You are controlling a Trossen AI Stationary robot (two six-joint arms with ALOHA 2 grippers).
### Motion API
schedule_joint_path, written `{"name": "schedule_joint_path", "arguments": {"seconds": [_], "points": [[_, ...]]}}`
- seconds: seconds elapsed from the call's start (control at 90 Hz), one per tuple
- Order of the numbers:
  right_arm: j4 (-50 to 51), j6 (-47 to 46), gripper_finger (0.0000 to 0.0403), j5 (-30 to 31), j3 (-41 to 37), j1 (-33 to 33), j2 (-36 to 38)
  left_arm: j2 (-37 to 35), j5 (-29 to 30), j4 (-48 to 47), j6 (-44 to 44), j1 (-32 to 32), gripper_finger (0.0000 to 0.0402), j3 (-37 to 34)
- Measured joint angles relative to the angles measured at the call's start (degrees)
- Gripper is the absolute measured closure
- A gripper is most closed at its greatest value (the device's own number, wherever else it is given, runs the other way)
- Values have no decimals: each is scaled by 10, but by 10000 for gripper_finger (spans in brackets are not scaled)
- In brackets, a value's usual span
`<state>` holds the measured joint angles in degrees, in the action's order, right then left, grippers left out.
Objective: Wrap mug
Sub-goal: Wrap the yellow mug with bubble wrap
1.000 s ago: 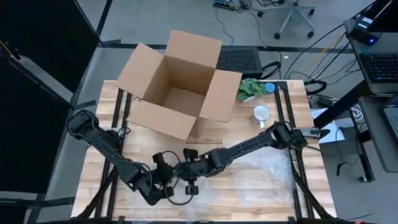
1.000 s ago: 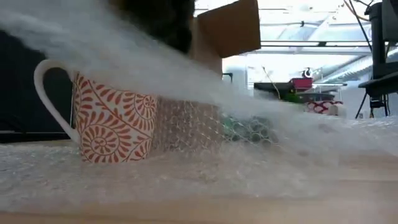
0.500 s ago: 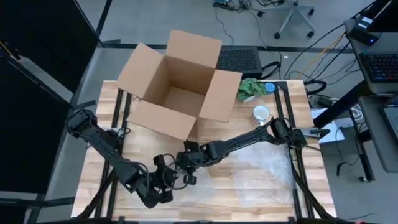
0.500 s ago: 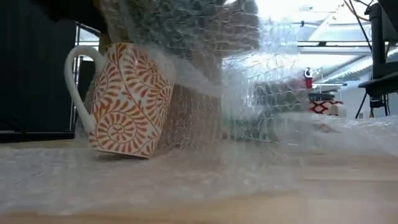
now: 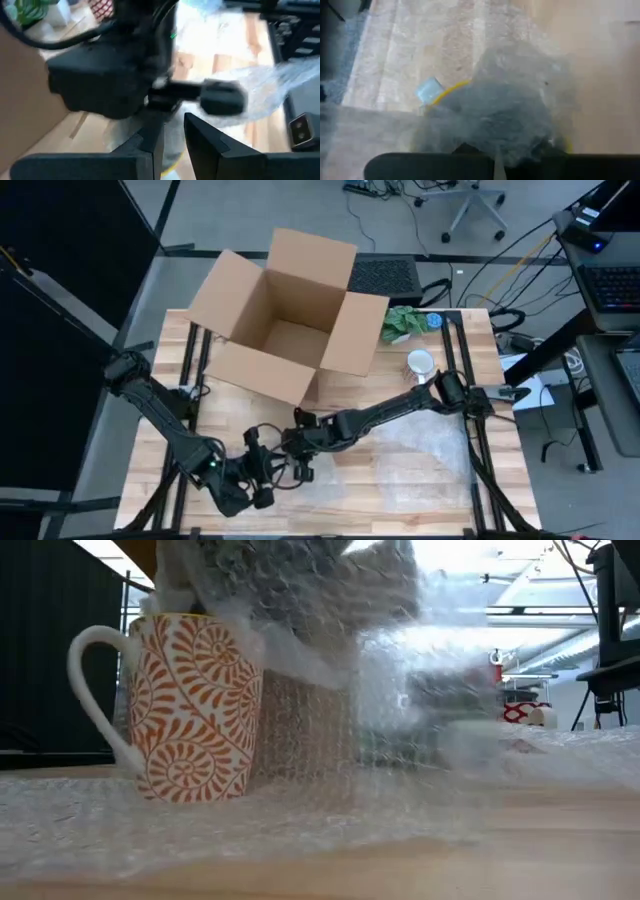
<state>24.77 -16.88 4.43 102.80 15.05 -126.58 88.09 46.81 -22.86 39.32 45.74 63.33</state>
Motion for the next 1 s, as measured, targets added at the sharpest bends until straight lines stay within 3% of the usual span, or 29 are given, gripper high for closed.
{"name": "schedule_joint_path", "arguments": {"seconds": [0.122,0.289,0.767,1.0], "points": [[-1,0,403,0,0,0,0,0,-31,47,-53,5,338,0],[-1,0,403,0,0,0,0,16,-47,34,-52,-6,338,-11],[-6,-2,403,2,0,1,0,62,-65,12,83,-55,338,-72],[14,9,403,-1,13,4,11,64,-79,32,84,-56,338,-85]]}}
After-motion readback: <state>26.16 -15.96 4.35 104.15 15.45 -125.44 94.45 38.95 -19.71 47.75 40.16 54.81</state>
